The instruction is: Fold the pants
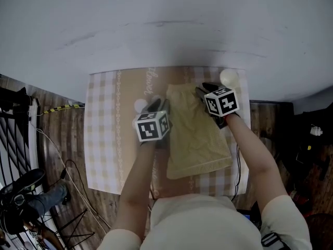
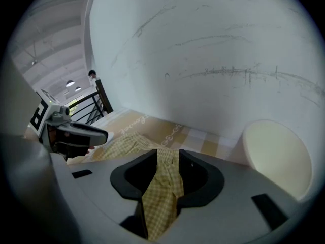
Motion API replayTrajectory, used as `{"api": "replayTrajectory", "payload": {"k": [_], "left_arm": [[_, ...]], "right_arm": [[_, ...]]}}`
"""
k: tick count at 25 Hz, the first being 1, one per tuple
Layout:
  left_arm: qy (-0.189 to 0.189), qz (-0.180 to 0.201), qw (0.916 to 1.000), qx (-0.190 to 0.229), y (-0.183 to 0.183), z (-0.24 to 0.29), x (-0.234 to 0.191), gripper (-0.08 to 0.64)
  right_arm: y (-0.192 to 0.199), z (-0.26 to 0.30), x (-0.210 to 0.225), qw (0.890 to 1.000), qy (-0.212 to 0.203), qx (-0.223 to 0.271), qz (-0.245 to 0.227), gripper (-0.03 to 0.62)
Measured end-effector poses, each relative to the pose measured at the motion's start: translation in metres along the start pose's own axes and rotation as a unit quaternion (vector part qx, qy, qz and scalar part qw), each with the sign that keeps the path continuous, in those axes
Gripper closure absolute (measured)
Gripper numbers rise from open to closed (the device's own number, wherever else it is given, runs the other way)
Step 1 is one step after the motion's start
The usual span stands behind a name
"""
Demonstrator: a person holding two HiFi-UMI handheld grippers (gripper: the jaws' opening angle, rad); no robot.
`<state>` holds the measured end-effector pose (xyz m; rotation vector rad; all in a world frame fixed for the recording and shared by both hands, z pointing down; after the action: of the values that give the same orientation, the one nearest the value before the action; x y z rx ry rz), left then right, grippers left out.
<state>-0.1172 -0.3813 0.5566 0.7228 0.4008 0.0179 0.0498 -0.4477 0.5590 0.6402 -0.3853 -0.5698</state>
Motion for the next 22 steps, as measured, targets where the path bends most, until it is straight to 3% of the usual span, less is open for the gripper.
{"api": "replayTrajectory", "payload": {"k": [7,16,22], "left_arm": [[0.015,-0.026,0.9995,-0.009,-0.014,0.030,-0.008,0.440],[0.005,0.004,0.9976,-0.069,-0.002,0.053,-0.004,0.458],[0.015,0.011,0.9990,-0.040,-0.011,0.043,0.004,0.532]], "right_arm": [[0.010,0.025,0.004,0.999,0.003,-0.044,0.011,0.476],[0.013,0.030,0.006,0.998,-0.006,-0.057,0.002,0.474],[0.008,0.022,0.000,0.999,-0.005,-0.035,-0.026,0.535]]}}
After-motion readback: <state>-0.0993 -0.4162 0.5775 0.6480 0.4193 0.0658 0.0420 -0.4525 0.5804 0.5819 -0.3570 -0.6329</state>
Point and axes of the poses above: the fingertips, and each gripper's own axes: z forward along the fingers, x to its right, y out of its underside, the point moved 3 cm from there along -z, backward along the fingers, and after that the axes turned 5 degrees about -x, right-handed, at the moved point
